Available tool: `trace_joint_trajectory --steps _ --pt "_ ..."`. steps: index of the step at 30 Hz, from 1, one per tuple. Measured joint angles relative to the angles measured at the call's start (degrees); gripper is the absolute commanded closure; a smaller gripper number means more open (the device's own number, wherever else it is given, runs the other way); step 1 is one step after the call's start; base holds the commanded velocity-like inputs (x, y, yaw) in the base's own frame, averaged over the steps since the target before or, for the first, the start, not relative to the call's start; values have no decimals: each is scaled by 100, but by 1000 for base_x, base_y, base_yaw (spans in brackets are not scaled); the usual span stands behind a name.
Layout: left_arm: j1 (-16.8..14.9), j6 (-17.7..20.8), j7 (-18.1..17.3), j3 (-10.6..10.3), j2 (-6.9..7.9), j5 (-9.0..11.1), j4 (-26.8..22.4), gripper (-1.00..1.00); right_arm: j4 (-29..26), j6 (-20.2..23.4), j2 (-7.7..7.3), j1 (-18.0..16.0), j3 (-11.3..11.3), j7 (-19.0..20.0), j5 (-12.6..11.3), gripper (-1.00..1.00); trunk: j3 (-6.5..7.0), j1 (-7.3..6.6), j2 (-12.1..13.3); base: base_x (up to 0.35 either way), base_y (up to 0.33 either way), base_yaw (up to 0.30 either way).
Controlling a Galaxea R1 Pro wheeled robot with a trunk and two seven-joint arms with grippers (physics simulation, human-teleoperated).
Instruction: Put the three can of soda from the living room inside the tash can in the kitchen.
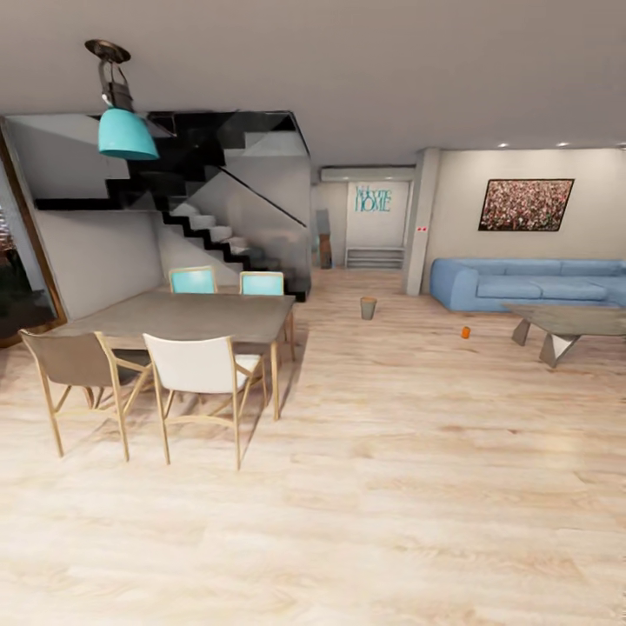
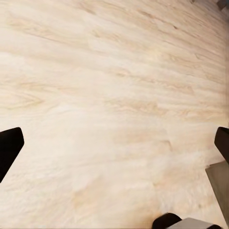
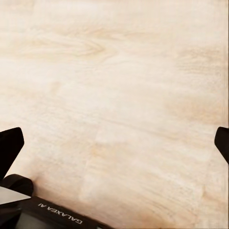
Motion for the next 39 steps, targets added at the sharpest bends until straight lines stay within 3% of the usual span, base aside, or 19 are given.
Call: trace_joint_trajectory --steps 25,39 --pt "0 7 -2 9 0 0 0 -100 1 -8 2 0 0 0 0 -100 -178 0 0 333 -123 -189" --pt "0 8 -1 9 0 0 0 -100 -1 -9 3 0 0 0 0 -100 -215 0 0 346 -1 -35"
